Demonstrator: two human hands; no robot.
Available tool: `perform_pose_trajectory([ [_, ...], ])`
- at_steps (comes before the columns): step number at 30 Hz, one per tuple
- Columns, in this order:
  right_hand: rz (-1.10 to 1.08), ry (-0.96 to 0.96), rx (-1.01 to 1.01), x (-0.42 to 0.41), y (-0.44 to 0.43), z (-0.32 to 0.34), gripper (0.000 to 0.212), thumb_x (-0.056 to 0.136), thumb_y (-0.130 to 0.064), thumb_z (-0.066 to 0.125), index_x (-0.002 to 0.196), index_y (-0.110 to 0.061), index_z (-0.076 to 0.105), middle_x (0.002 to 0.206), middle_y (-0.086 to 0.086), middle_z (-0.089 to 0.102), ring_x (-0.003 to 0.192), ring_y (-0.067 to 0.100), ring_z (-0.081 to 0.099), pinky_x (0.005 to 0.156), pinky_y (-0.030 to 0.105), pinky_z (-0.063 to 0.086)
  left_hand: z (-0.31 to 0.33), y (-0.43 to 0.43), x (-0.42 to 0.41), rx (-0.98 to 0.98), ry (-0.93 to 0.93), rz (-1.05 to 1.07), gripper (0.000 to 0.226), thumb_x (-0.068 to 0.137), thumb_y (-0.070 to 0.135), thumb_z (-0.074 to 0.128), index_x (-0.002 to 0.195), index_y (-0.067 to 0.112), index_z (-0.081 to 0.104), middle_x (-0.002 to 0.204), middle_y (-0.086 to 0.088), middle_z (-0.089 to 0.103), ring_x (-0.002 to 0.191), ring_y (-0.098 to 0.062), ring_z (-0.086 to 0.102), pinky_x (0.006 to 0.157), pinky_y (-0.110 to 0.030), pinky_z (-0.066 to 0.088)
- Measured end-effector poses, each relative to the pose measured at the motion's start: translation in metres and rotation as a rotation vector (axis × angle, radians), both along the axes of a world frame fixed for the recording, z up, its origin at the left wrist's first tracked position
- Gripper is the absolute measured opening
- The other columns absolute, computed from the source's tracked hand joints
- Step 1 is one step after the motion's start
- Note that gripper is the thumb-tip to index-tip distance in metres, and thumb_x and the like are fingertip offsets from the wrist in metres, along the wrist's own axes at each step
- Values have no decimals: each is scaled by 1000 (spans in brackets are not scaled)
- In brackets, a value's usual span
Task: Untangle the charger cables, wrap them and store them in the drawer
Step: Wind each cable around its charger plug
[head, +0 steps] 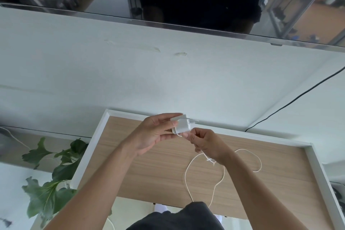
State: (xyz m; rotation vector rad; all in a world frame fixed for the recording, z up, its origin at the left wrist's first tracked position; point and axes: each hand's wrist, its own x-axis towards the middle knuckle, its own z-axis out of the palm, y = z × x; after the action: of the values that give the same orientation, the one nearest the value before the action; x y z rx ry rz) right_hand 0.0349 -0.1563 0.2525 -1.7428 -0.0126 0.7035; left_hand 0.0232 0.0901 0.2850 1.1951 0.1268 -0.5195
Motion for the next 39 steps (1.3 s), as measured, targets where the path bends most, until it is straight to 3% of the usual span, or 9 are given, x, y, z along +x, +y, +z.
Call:
perform_pose_trajectory([
  [4,187,199,99,11,-28,-1,20,101,-21,78,83,-12,72,72,-4,52,61,14,37,69,34,41,-7,3,-6,85,-22,-205,35,110,10,66,144,10,72,141,-15,75,129,-33,73,108,-45,62],
  [10,210,127,-238,26,-26,10,53,79,-63,86,68,-17,61,70,-2,55,59,16,38,60,29,38,-16,-3,-12,183,-39,-343,38,103,6,76,141,13,75,147,-9,72,128,-31,74,102,-41,64],
  [14,175,68,-346,29,-10,19,48,103,-54,70,74,-17,79,74,-3,59,61,17,44,62,30,44,-23,-13,-7,346,-70,-285,39,95,5,86,131,10,72,133,-15,71,94,-17,81,87,-36,68],
  [18,97,4,-384,31,0,28,47,108,-44,63,84,-9,83,70,-2,57,68,23,43,66,35,43,-33,-13,-2,492,-128,-165,25,91,16,90,113,15,78,119,-4,78,89,-16,80,82,-35,67],
  [21,105,-93,-416,27,8,31,35,106,-37,63,91,-12,82,74,7,70,65,22,47,66,34,42,-37,-16,-1,575,-132,-51,21,89,18,91,106,20,80,112,8,81,84,-16,81,80,-37,70],
  [24,85,-189,-418,22,15,35,26,105,-40,65,93,-24,82,94,12,79,56,11,50,64,30,42,-43,-16,3,548,-71,92,19,87,16,92,102,18,81,106,8,82,89,-21,82,82,-43,71],
  [28,54,-312,-380,10,21,35,16,107,-39,68,99,-30,79,94,-13,83,55,-1,53,57,14,37,-45,-15,7,442,8,245,19,86,12,92,102,15,83,114,-5,81,97,-25,81,85,-47,71],
  [34,9,-287,-149,-8,24,23,11,108,-33,69,101,-26,73,103,-11,83,59,16,55,63,33,47,-41,-9,13,109,156,395,32,91,12,90,118,1,77,121,-26,78,97,-33,79,84,-41,69],
  [39,-57,-114,37,-14,25,12,19,108,-32,73,105,-14,74,102,1,82,56,16,39,56,31,35,-27,-8,15,-88,213,397,43,93,8,85,133,-3,73,131,-26,77,101,-30,79,85,-37,70],
])
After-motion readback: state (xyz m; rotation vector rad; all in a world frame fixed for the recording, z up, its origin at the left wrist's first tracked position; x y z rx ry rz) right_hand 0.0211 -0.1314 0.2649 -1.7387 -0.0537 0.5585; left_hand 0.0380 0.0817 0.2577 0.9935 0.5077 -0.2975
